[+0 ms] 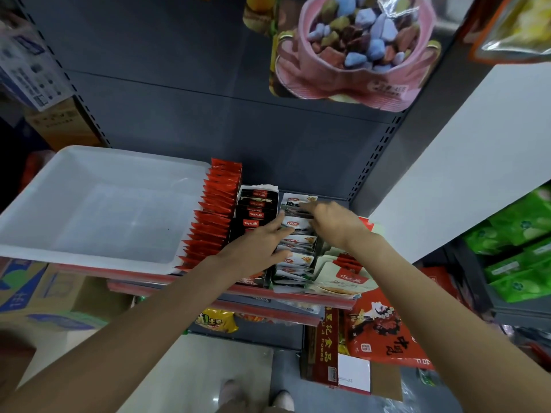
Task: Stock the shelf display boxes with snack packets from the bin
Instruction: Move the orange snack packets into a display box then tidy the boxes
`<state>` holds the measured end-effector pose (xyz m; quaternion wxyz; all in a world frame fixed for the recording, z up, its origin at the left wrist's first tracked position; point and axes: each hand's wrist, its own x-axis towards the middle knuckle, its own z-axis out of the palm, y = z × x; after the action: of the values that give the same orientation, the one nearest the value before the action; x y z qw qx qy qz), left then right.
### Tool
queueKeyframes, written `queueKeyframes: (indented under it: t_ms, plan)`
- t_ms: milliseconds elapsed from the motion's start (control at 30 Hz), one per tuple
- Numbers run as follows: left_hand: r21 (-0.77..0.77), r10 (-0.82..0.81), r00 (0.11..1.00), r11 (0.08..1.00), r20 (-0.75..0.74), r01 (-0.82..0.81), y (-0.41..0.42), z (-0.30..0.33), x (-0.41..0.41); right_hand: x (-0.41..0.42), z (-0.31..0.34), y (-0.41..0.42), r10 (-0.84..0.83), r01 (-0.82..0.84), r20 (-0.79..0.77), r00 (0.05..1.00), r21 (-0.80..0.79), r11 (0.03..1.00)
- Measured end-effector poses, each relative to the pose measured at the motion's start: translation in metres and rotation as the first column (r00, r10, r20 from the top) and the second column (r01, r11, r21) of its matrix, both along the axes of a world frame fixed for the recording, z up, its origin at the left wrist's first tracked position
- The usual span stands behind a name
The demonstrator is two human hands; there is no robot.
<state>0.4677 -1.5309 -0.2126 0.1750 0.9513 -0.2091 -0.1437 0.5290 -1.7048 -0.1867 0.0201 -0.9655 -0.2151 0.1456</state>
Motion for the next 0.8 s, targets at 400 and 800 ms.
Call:
queueKeyframes:
  t_ms: [400, 800]
  plan:
    - [0.059, -0.013, 0.969, 0.998, 0.248, -0.002, 0.004, -0.009, 0.002, 0.000, -0.003, -0.011, -0.042, -0.021, 0.215, 0.976, 0.286, 0.958]
    - [0.049, 0.049, 0.936, 0.996, 0.350, -0.070, 0.003, -0.010, 0.001, 0.002, -0.013, 0.006, 0.035, -0.030, 0.158, 0.987, -0.031, 0.999]
